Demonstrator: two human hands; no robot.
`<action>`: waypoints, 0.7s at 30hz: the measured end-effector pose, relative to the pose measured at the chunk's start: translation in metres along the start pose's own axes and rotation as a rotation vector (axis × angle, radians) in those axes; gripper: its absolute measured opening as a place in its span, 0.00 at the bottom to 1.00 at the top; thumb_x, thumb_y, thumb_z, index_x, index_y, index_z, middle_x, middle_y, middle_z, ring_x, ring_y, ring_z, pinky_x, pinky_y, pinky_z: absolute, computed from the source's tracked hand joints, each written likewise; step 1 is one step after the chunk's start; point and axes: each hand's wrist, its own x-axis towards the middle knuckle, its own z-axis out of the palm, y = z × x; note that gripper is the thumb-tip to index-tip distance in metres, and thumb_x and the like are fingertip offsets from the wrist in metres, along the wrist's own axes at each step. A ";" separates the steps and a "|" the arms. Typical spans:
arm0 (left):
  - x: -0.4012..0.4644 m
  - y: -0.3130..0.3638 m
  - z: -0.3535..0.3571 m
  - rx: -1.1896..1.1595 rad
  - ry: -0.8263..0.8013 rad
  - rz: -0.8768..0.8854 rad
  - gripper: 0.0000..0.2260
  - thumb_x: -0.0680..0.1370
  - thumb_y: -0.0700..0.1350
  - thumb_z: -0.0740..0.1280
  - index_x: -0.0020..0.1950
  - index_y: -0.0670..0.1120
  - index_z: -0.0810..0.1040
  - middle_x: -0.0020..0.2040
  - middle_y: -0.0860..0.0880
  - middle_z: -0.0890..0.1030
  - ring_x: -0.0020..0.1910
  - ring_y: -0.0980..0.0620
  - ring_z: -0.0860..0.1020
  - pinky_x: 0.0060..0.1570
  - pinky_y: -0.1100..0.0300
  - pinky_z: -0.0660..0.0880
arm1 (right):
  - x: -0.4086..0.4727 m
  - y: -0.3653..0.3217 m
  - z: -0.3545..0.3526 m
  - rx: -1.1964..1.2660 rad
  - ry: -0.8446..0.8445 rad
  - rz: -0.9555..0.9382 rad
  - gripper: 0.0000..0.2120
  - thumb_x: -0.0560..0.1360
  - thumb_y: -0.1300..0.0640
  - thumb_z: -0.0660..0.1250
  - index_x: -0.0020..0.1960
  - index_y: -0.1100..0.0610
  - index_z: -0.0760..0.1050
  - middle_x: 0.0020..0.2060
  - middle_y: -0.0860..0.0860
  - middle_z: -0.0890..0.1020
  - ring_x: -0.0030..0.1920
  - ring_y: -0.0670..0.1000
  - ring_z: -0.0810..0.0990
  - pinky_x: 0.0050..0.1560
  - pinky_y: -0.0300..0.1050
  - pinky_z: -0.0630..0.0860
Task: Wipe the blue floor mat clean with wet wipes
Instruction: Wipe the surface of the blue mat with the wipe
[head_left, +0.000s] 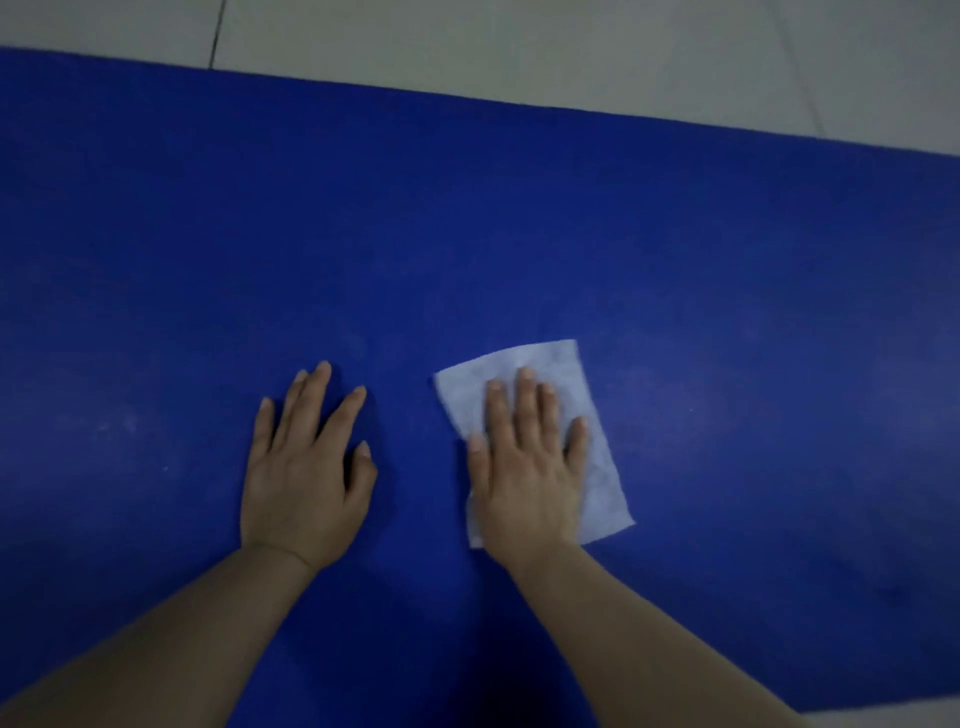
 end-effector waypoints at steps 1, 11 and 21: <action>0.000 -0.001 -0.001 0.001 -0.001 -0.007 0.26 0.77 0.52 0.50 0.71 0.44 0.70 0.76 0.43 0.60 0.76 0.45 0.57 0.74 0.45 0.50 | -0.008 -0.012 0.003 0.022 -0.012 -0.077 0.28 0.82 0.43 0.34 0.77 0.51 0.54 0.77 0.53 0.55 0.76 0.54 0.53 0.72 0.60 0.47; 0.001 0.000 -0.002 -0.003 0.024 -0.008 0.26 0.76 0.52 0.51 0.70 0.44 0.71 0.75 0.42 0.62 0.75 0.45 0.59 0.74 0.48 0.48 | -0.018 0.035 0.004 -0.028 0.063 0.168 0.29 0.78 0.42 0.38 0.77 0.50 0.47 0.77 0.52 0.49 0.77 0.55 0.52 0.72 0.60 0.44; 0.002 0.000 -0.003 -0.012 0.042 0.000 0.26 0.76 0.52 0.51 0.70 0.44 0.71 0.75 0.42 0.62 0.75 0.45 0.59 0.74 0.46 0.50 | -0.044 0.034 0.017 -0.047 0.077 0.049 0.26 0.80 0.45 0.43 0.77 0.51 0.57 0.76 0.52 0.57 0.75 0.55 0.59 0.70 0.60 0.50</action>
